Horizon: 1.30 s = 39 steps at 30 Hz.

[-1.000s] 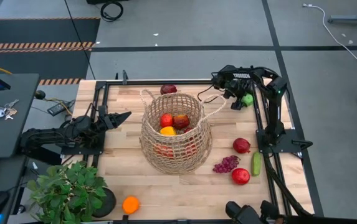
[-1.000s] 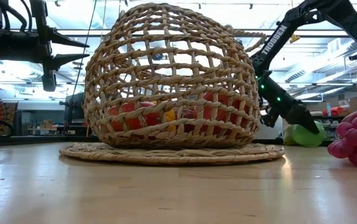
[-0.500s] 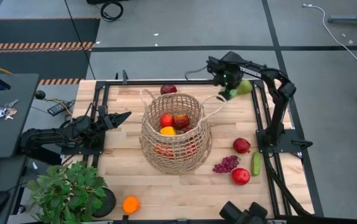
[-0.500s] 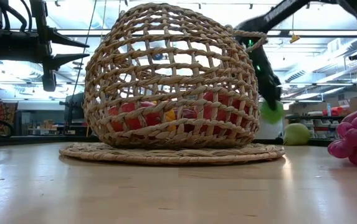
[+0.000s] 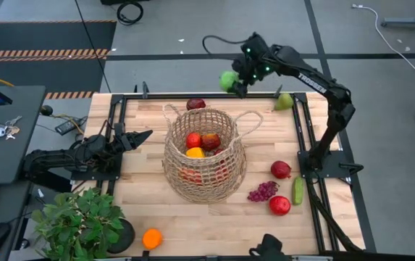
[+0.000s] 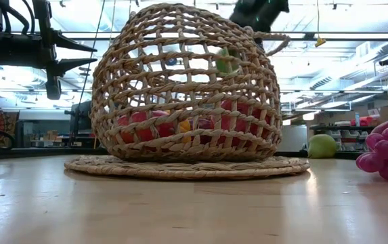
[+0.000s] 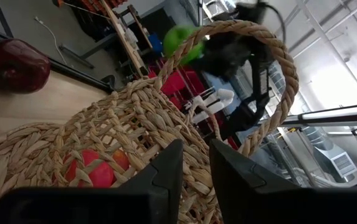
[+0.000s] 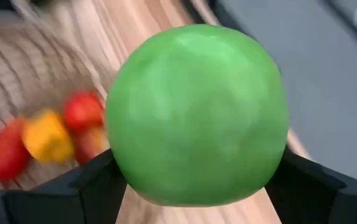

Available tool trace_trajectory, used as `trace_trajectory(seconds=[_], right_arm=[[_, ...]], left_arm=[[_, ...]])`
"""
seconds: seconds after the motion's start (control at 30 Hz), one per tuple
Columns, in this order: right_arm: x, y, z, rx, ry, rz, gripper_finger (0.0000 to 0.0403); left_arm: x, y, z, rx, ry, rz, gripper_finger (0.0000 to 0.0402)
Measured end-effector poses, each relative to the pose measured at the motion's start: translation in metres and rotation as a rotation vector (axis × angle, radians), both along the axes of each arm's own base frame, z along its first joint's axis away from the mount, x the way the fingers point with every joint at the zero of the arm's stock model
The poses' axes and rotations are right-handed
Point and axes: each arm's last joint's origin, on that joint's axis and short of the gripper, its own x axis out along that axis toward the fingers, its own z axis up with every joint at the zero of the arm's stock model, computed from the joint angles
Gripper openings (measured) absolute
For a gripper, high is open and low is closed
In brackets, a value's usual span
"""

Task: Build produce basket
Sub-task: Put the green apple into the basket

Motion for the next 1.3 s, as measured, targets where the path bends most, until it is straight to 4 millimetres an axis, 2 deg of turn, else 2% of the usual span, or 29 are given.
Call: trace_trajectory(seconds=[0.27, 0.57, 0.77, 1.03, 1.3], right_arm=[[0.009, 0.01, 0.041, -0.064, -0.241, 0.107, 0.0332], [0.021, 0.019, 0.069, 0.152, -0.58, 0.341, 0.0332], [0.033, 0.032, 0.088, 0.162, -0.751, 0.505, 0.0332], [0.042, 0.047, 0.103, 0.168, -0.857, 0.619, 0.0332], [0.048, 0.055, 0.098, 0.217, -0.845, 0.64, 0.0332]], left_arm=[[0.0, 0.0, 0.0, 0.0, 0.0, 0.0, 0.0091], [0.0, 0.0, 0.0, 0.0, 0.0, 0.0, 0.0091], [0.0, 0.0, 0.0, 0.0, 0.0, 0.0, 0.0089], [0.0, 0.0, 0.0, 0.0, 0.0, 0.0, 0.0088], [0.0, 0.0, 0.0, 0.0, 0.0, 0.0, 0.0086]])
